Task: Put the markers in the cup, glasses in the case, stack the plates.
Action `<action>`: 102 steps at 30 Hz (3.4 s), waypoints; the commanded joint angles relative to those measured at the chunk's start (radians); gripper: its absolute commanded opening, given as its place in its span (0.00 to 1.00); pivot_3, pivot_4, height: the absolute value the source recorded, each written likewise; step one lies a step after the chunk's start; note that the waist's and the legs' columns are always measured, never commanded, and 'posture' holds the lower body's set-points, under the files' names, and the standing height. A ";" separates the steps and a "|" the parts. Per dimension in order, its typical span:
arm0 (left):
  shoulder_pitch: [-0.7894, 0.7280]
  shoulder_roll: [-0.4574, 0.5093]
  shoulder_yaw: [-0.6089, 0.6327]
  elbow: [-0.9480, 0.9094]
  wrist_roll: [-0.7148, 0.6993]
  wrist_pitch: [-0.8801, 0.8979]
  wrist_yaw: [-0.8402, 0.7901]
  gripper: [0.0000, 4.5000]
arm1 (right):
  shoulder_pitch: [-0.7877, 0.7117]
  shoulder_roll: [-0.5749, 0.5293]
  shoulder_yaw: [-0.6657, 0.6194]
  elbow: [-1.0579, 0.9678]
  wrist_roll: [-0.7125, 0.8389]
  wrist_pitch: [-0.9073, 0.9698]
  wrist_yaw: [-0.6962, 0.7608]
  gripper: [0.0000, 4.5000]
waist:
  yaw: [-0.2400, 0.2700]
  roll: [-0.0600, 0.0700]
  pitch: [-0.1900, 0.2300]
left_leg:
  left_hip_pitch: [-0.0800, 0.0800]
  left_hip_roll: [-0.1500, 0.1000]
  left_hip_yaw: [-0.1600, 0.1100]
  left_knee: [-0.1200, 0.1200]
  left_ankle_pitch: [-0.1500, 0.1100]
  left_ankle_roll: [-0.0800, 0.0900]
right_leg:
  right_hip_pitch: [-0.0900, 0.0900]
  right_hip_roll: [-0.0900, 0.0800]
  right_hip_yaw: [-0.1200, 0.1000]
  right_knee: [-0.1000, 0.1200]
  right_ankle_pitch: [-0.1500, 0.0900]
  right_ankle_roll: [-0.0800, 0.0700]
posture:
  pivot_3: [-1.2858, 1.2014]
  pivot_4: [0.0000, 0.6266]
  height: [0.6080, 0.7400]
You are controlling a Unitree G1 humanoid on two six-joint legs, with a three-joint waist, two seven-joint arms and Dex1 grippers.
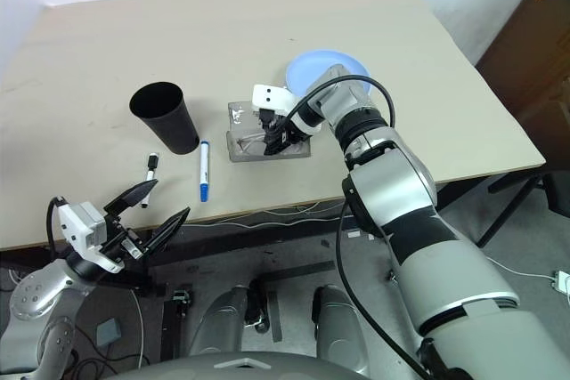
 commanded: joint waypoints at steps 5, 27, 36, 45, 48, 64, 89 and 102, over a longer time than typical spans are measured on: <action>-0.012 0.008 0.012 -0.017 -0.006 -0.002 0.004 1.00 | -0.028 0.008 -0.034 0.003 0.027 0.048 0.001 0.49 | -0.002 0.000 0.000 | 0.000 0.000 0.000 0.000 0.000 0.000 | 0.000 0.000 0.000 0.000 0.000 0.000 | 0.52 0.24 0.90; -0.039 0.015 0.002 -0.021 -0.006 0.027 0.001 1.00 | -0.077 0.002 -0.157 -0.011 0.136 0.178 -0.011 0.49 | 0.001 0.000 0.000 | 0.000 0.000 0.000 0.001 0.000 0.000 | 0.000 0.000 0.000 0.000 0.000 0.000 | 0.52 0.24 0.90; -0.057 0.022 -0.008 -0.023 -0.007 0.048 0.001 1.00 | -0.022 -0.026 -0.109 -0.029 0.103 0.161 0.083 0.49 | 0.000 0.000 0.000 | 0.000 0.000 0.000 0.001 0.000 0.000 | 0.000 0.000 0.000 0.001 0.001 0.001 | 0.52 0.24 0.90; -0.069 0.025 -0.010 -0.022 -0.009 0.061 -0.004 1.00 | 0.027 -0.020 -0.052 -0.027 0.056 0.117 0.030 0.49 | 0.000 0.000 0.000 | 0.000 0.000 0.000 0.002 0.001 0.000 | 0.001 0.000 0.000 0.002 0.002 0.003 | 0.52 0.24 0.90; -0.063 0.023 -0.007 -0.019 -0.009 0.056 -0.010 1.00 | 0.027 -0.018 -0.048 -0.024 0.053 0.111 0.022 0.49 | 0.000 0.000 0.000 | 0.000 0.000 0.000 0.002 0.001 0.000 | 0.001 0.000 0.000 0.002 0.002 0.002 | 0.52 0.24 0.90; -0.041 0.009 -0.009 0.006 -0.002 0.023 -0.027 1.00 | 0.010 -0.025 -0.045 -0.027 0.058 0.125 0.088 0.01 | 0.000 0.000 0.000 | 0.000 0.000 0.000 0.002 0.001 -0.001 | 0.001 0.000 0.000 0.002 0.001 0.002 | 0.52 0.24 0.90; -0.039 -0.002 -0.024 0.008 -0.002 0.028 -0.022 1.00 | 0.126 -0.103 0.224 -0.255 0.365 0.295 0.287 0.01 | 0.001 0.000 0.000 | 0.000 0.000 -0.001 0.002 0.000 0.000 | 0.001 0.000 0.000 0.002 0.001 0.001 | 0.52 0.24 0.90; -0.036 -0.006 -0.034 -0.015 -0.001 0.043 -0.001 1.00 | 0.183 -0.263 0.537 -0.518 0.668 0.444 0.287 0.10 | 0.003 0.000 0.000 | 0.000 0.000 -0.001 0.002 0.000 0.000 | 0.001 -0.001 0.000 0.002 0.001 0.000 | 0.52 0.24 0.90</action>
